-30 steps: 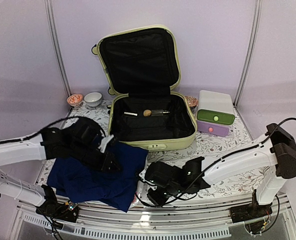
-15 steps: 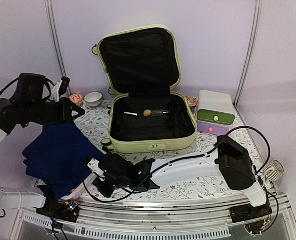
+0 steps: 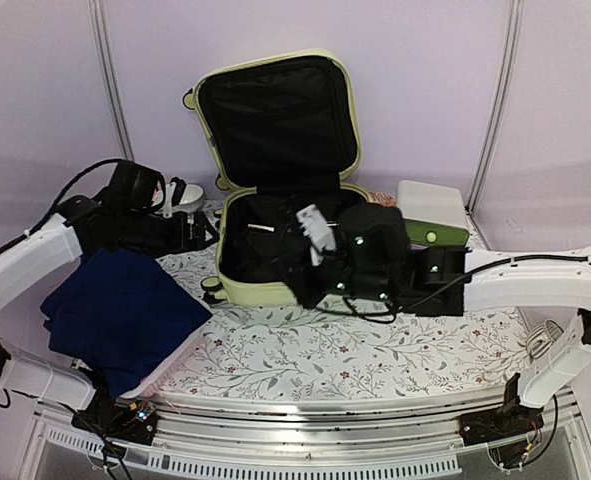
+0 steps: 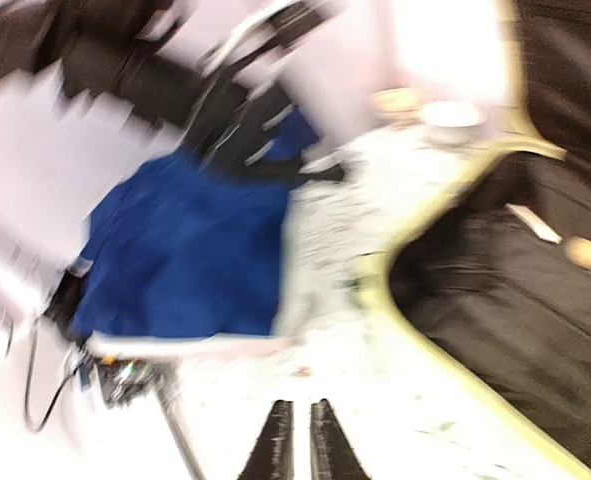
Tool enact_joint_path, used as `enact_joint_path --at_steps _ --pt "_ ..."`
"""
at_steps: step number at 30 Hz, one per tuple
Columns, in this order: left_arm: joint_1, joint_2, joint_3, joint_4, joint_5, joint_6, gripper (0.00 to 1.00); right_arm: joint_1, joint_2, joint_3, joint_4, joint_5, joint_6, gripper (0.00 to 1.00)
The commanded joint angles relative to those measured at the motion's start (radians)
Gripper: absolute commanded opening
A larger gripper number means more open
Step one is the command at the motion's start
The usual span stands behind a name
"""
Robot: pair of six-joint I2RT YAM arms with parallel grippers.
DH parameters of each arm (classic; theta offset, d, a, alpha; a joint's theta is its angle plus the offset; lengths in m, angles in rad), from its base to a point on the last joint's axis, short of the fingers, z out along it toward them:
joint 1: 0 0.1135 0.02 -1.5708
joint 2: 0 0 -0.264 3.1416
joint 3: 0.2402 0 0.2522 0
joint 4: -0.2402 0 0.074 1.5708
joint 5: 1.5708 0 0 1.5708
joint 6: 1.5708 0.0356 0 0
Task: Open, take out, and arrange the luggage
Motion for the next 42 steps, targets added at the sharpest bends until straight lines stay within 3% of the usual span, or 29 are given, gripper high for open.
enact_joint_path --at_steps 1,4,7,10,12,16,20,27,33,42 --pt "0.028 0.114 0.01 0.174 -0.068 0.018 0.98 -0.107 -0.132 -0.109 -0.128 0.125 0.082 0.25" --pt "0.046 0.232 0.064 0.191 0.001 0.034 0.98 -0.228 -0.216 -0.175 -0.147 0.106 0.153 0.38" --pt "0.048 0.333 0.129 0.198 -0.012 0.037 0.98 -0.375 -0.274 -0.228 -0.172 0.022 0.246 0.39" --pt "0.048 0.4 0.181 0.229 0.005 0.036 0.98 -0.431 -0.339 -0.301 -0.174 0.079 0.245 0.41" --pt "0.048 0.432 0.188 0.262 0.002 0.022 0.98 -0.49 -0.374 -0.348 -0.189 0.061 0.241 0.59" --pt "0.043 0.457 0.163 0.305 0.013 0.006 0.96 -0.713 -0.374 -0.439 -0.146 -0.231 0.237 0.6" --pt "0.012 0.433 0.113 0.369 0.027 0.024 0.96 -0.792 -0.366 -0.531 -0.074 -0.255 0.241 0.61" --pt "0.0 0.453 0.132 0.338 -0.067 0.045 0.97 -1.001 -0.36 -0.808 0.369 -0.476 0.406 0.58" --pt "0.0 0.429 0.113 0.382 -0.047 0.035 0.97 -1.034 -0.269 -0.882 0.592 -0.478 0.583 0.59" --pt "-0.001 0.379 0.044 0.506 0.005 0.019 0.96 -1.068 0.027 -0.961 1.098 -0.502 0.901 0.55"
